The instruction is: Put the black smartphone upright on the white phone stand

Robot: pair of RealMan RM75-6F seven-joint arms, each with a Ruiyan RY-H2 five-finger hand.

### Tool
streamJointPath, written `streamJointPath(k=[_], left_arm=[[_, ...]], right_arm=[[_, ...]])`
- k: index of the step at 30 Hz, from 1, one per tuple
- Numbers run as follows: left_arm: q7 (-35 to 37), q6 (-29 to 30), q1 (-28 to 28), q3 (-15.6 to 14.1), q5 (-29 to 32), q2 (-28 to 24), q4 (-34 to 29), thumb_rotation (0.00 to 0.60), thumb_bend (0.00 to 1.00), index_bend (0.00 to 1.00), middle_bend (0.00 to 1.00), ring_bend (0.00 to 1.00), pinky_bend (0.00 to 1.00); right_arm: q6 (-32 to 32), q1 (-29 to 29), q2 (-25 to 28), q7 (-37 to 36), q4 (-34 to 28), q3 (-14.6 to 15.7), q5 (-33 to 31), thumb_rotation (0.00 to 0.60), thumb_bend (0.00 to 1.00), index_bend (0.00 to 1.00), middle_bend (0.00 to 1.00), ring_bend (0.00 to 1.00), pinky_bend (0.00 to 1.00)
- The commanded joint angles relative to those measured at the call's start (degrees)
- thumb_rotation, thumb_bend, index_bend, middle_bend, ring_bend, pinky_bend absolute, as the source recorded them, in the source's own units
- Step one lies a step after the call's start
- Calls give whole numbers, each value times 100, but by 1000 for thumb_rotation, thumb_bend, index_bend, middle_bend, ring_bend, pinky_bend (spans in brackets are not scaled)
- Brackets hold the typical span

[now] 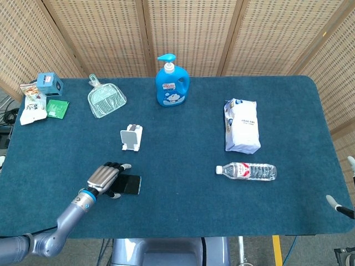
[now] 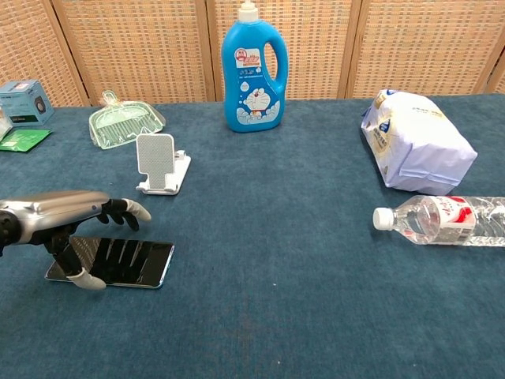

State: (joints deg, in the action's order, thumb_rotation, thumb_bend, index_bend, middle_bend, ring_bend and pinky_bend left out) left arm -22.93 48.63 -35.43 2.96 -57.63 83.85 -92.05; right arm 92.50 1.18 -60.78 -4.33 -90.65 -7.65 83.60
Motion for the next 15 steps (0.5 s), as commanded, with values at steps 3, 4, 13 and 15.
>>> streamJointPath(k=[3, 4, 13, 15], left_arm=[[-243, 186, -23, -56, 173, 90, -9, 600, 38, 164, 236, 202, 164], [-301, 240, -25, -63, 202, 110, -16, 600, 38, 166, 237, 205, 164], [-646, 795, 91, -155, 282, 242, -131, 600, 44, 198, 289, 245, 198], [-659, 836, 105, -171, 285, 253, -149, 600, 44, 198, 288, 245, 198]], right_arm=[[3, 0, 1, -3, -2, -2, -1, 600, 0, 0, 0, 0, 0], [4, 0, 1, -2, -2, -3, -3, 600, 0, 0, 0, 0, 0], [2, 6, 16, -58, 0, -4, -11, 600, 0, 0, 0, 0, 0], [0, 4, 16, -51, 0, 0, -5, 600, 0, 0, 0, 0, 0]])
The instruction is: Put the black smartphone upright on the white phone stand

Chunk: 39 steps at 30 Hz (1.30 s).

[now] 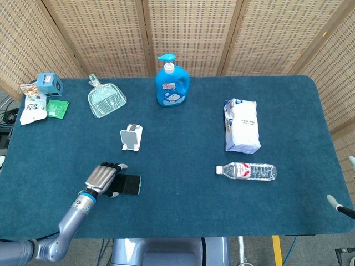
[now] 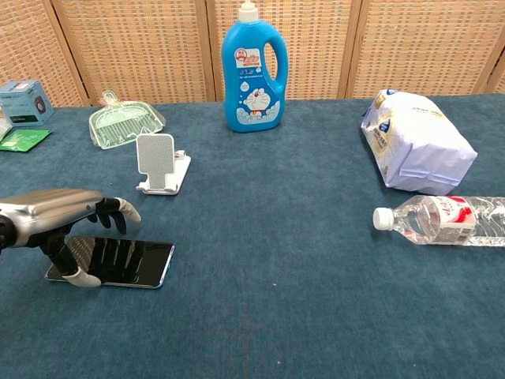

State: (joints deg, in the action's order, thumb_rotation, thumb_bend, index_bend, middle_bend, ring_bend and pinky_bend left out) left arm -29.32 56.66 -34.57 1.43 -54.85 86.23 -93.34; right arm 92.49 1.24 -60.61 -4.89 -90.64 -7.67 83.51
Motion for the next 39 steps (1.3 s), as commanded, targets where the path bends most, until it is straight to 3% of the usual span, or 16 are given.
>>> streamJointPath(k=[1, 15, 17, 23, 26, 35, 39], left_arm=[[-34, 49, 23, -26, 11, 22, -20, 600, 44, 198, 288, 245, 198], [-235, 316, 87, -36, 155, 247, 113, 600, 43, 219, 299, 246, 199], [-235, 401, 119, -43, 102, 324, 175, 600, 43, 252, 327, 269, 216], [-240, 682, 232, -55, -84, 561, 391, 600, 51, 482, 519, 443, 323], [-228, 755, 267, -47, -170, 606, 456, 600, 64, 537, 565, 487, 351], [59, 870, 332, 41, -556, 520, 526, 600, 67, 548, 573, 496, 356], [428, 865, 258, 93, -1135, 216, 546, 600, 64, 548, 573, 497, 356]], right_arm=[[1, -2, -2, 10, -2, 4, 10, 600, 0, 0, 0, 0, 0], [-18, -7, 7, -24, -10, 8, 5, 600, 0, 0, 0, 0, 0], [-18, -6, 13, -40, -7, 9, 6, 600, 0, 0, 0, 0, 0], [-10, -1, 18, -75, 1, 4, 1, 600, 0, 0, 0, 0, 0], [-10, 2, 24, -102, 4, 4, -1, 600, 0, 0, 0, 0, 0], [-21, -1, 32, -118, 9, 6, -2, 600, 0, 0, 0, 0, 0], [-28, -5, 27, -103, 8, 10, 0, 600, 0, 0, 0, 0, 0]])
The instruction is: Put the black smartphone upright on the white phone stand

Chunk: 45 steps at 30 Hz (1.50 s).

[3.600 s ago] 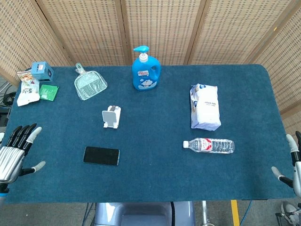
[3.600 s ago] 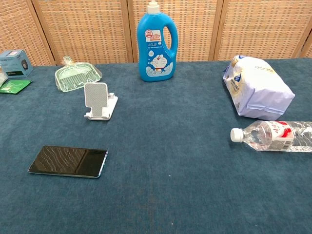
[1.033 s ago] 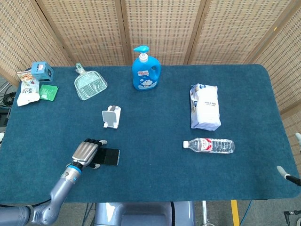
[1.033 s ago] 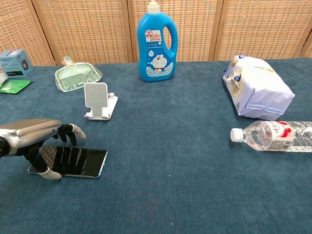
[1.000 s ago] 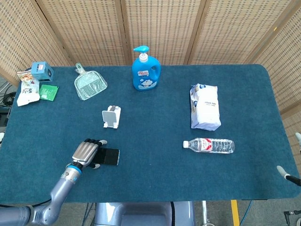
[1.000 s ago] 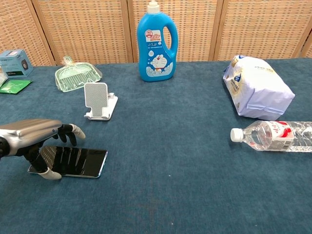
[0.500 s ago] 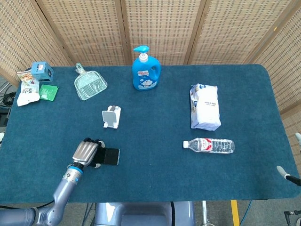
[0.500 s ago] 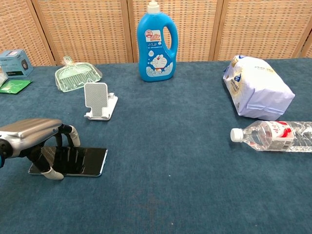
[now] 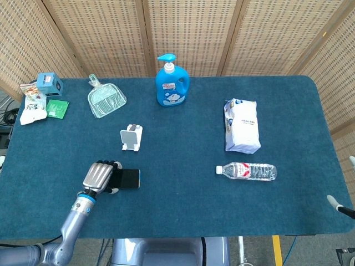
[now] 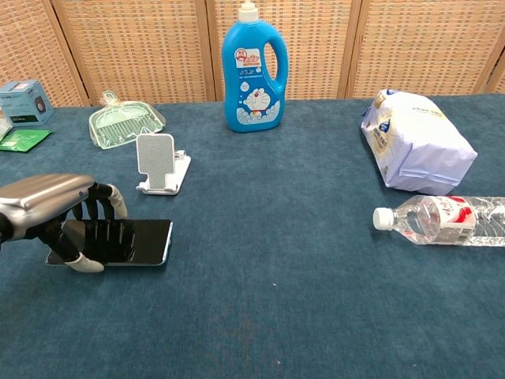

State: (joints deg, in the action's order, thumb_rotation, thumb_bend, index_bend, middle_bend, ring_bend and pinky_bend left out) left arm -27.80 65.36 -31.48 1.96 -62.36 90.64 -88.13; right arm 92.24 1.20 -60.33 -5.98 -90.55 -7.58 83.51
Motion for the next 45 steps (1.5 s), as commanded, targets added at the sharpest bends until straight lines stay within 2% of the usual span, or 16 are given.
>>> streamJointPath(k=[1, 7, 10, 16, 21, 23, 26, 30, 33, 37, 45], left_arm=[[322, -3, -63, 47, -461, -263, 39, 600, 62, 548, 573, 496, 356], [688, 134, -213, 135, -1241, -551, 289, 600, 54, 548, 573, 497, 356], [841, 248, -399, 153, -1868, -693, 681, 600, 44, 548, 573, 496, 356], [1139, 547, -741, 88, -2917, -736, 1722, 600, 20, 548, 573, 495, 356], [1302, 814, -1139, 18, -3695, -606, 2903, 600, 9, 548, 573, 495, 356], [1511, 1082, -1398, -73, -4168, -470, 3705, 600, 2, 548, 573, 495, 356], [1847, 1422, -1636, -179, -4557, -255, 4612, 600, 0, 548, 573, 495, 356], [2264, 1627, -2110, -522, -5088, 122, 6242, 600, 0, 548, 573, 495, 356], [2518, 1763, -2278, -711, -5227, 371, 6917, 600, 0, 548, 573, 495, 356], [2599, 1771, -2452, -1018, -5411, 537, 7474, 600, 0, 548, 574, 495, 356], [2657, 1756, -2644, -1477, -5590, 638, 7730, 600, 0, 548, 574, 495, 356]], right_arm=[[-4, -3, -2, 11, -2, 1, 0, 600, 0, 0, 0, 0, 0], [-58, -30, -20, 60, 3, -2, -30, 600, 0, 0, 0, 0, 0], [-106, -51, -31, 91, 12, -16, -78, 600, 0, 0, 0, 0, 0], [-218, -99, -58, 155, 33, -57, -208, 600, 0, 0, 0, 0, 0], [-347, -153, -95, 257, 59, -108, -373, 600, 0, 0, 0, 0, 0], [-409, -180, -115, 317, 65, -132, -456, 600, 0, 0, 0, 0, 0], [-445, -199, -130, 375, 61, -159, -531, 600, 0, 0, 0, 0, 0], [-490, -222, -170, 532, 48, -205, -676, 600, 0, 0, 0, 0, 0], [-564, -241, -182, 569, 61, -222, -774, 600, 0, 0, 0, 0, 0], [-591, -241, -188, 549, 92, -239, -834, 600, 0, 0, 0, 0, 0], [-612, -227, -167, 448, 129, -262, -890, 600, 0, 0, 0, 0, 0]])
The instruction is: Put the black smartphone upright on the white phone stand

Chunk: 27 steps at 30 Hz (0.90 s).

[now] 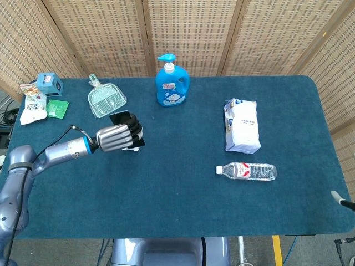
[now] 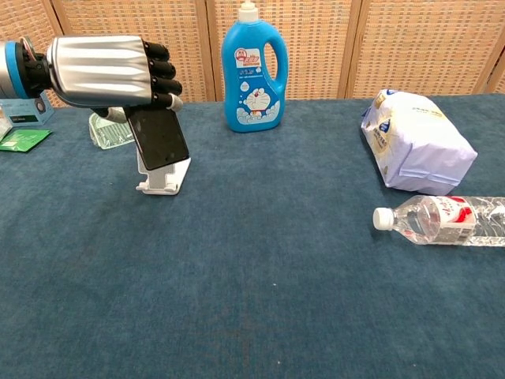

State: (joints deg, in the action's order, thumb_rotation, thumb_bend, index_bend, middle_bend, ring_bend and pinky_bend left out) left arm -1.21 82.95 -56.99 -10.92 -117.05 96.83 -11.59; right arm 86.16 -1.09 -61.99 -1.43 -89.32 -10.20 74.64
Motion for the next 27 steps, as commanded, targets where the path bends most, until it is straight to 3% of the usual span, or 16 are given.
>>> streamJointPath(k=[1, 16, 27], left_arm=[[-20, -4, -119, -240, -145, 21, 88, 600, 1, 548, 574, 495, 356], [-355, -395, -285, -648, -134, 28, 279, 600, 21, 548, 573, 496, 356], [-478, -483, -272, -774, -67, 100, 315, 600, 28, 547, 574, 496, 356]], right_arm=[[-2, 2, 1, -14, 10, 0, 1, 600, 0, 0, 0, 0, 0], [-63, 1, 9, -95, 72, -36, -98, 600, 0, 0, 0, 0, 0], [-82, -1, 12, -97, 74, -34, -110, 600, 0, 0, 0, 0, 0]])
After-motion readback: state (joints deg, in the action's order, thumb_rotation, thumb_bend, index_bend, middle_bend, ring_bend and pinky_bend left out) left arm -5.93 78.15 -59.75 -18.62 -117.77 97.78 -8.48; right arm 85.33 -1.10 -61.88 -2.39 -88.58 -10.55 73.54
